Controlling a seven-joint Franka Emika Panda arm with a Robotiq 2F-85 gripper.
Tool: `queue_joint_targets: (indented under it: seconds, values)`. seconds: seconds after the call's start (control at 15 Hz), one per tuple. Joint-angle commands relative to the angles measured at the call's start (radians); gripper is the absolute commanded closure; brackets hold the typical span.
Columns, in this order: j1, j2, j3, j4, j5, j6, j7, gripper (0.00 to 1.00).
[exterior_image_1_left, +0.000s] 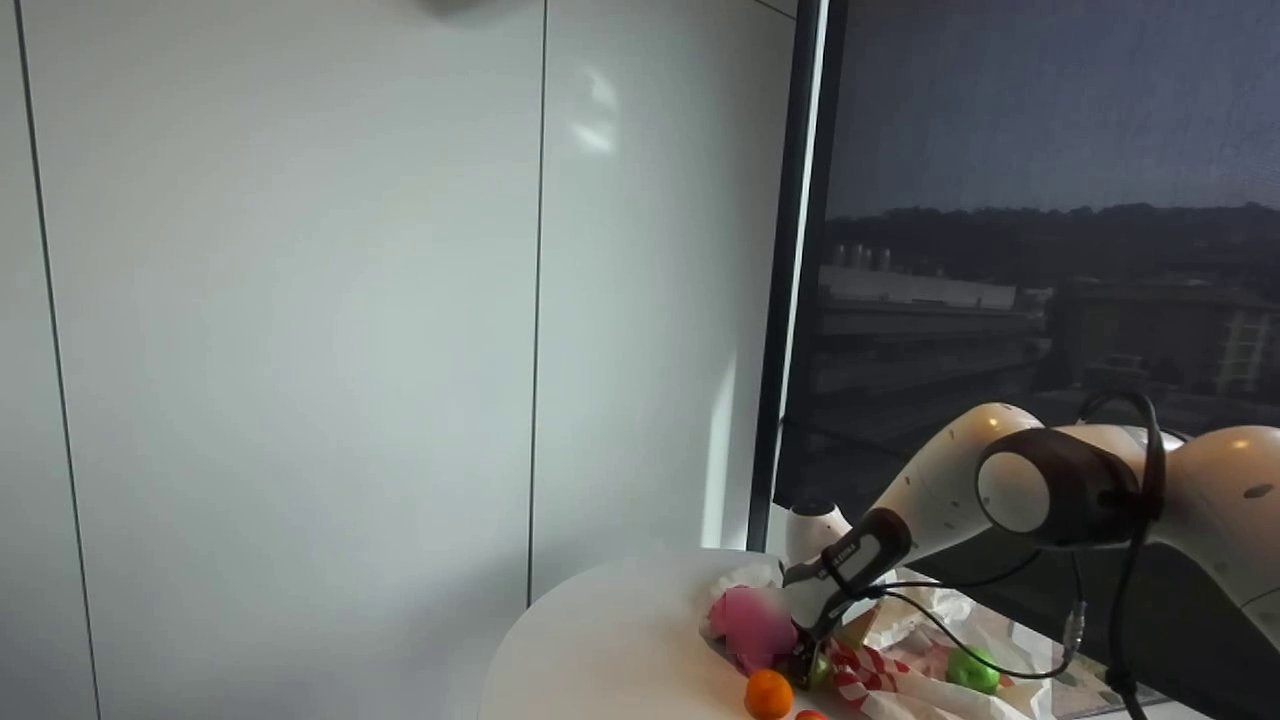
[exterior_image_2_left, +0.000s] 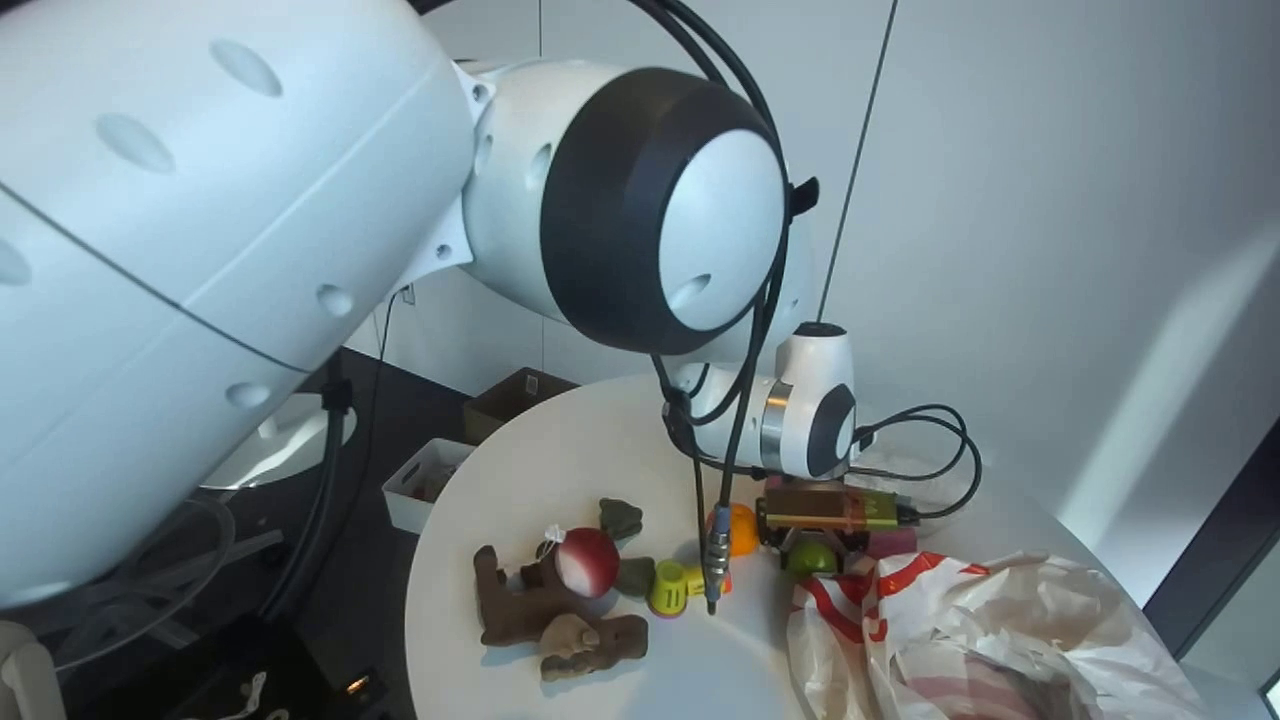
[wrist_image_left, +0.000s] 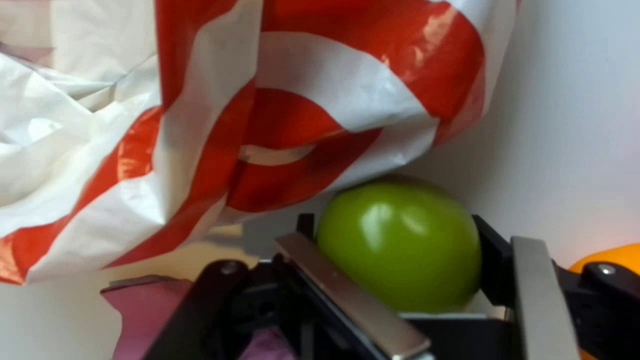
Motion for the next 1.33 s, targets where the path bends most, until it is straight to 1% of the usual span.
queue_joint_targets:
  seconds: [0.0, 0.2, 0.27, 0.4, 0.53, 0.73, 0.87, 1.0, 1.13, 1.27]
  values:
    - [-0.013, 0.007, 0.026, 0.036, 0.027, -0.010, -0.031, 0.52]
    - [-0.001, -0.052, 0.024, -0.009, 0.026, 0.006, -0.008, 0.52]
    - [0.008, -0.090, 0.013, -0.037, 0.015, 0.019, 0.005, 0.52]
    - [0.032, -0.149, -0.031, -0.074, -0.021, 0.046, 0.036, 0.52]
    - [0.049, -0.219, -0.098, -0.122, -0.067, 0.068, 0.080, 0.52]
    - [0.050, -0.304, -0.199, -0.193, -0.113, 0.062, 0.171, 0.52]
    - [0.020, -0.332, -0.245, -0.230, -0.116, 0.048, 0.213, 0.52]
    - [-0.011, -0.335, -0.271, -0.252, -0.101, 0.042, 0.239, 0.52]
    - [-0.053, -0.302, -0.272, -0.247, -0.076, 0.056, 0.256, 0.52]
    - [-0.089, -0.258, -0.258, -0.232, -0.051, 0.070, 0.267, 0.52]
